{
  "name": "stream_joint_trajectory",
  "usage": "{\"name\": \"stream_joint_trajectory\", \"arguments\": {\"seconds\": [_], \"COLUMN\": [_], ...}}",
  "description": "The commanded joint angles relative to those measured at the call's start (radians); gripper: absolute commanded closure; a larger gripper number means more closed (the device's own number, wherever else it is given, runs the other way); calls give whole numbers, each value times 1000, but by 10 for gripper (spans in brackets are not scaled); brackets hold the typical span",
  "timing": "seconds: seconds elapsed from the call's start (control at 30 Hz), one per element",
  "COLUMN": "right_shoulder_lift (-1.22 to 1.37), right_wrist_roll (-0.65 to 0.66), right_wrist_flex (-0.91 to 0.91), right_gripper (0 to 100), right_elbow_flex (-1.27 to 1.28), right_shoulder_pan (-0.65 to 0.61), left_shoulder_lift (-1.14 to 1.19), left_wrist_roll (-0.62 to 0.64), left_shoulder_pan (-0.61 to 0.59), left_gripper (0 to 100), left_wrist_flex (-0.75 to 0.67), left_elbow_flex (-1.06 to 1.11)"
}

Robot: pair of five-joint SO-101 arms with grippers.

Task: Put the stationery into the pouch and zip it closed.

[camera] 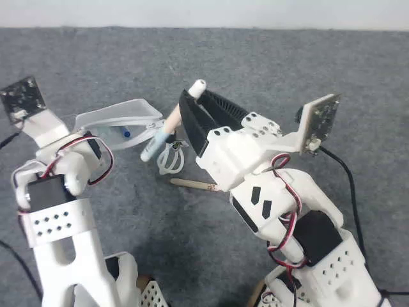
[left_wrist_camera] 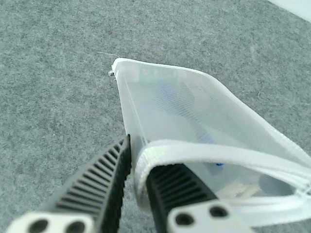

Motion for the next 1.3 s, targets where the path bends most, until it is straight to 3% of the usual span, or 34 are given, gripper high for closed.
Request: {"name": "stream_joint_trajectory", "arguments": {"seconds": [0.0, 0.23, 0.53, 0.8, 1.27], "right_shoulder_lift": [-21, -21, -1, 234, 386], "right_wrist_roll": [-11, -9, -9, -11, -11], "right_wrist_flex": [-163, -450, -584, -748, -785], "right_gripper": [992, 992, 992, 992, 992], "right_elbow_flex": [49, 230, 336, 342, 344], "right_shoulder_pan": [-8, -8, -10, -10, -35], "left_shoulder_lift": [-6, -6, -6, -6, -6], "left_wrist_roll": [11, 11, 11, 11, 11], "left_shoulder_pan": [-5, -3, -3, -3, -3], "left_gripper": [988, 988, 988, 988, 988], "left_wrist_flex": [-37, -37, -38, -38, -38], "left_elbow_flex": [-16, -18, -18, -16, -16]}}
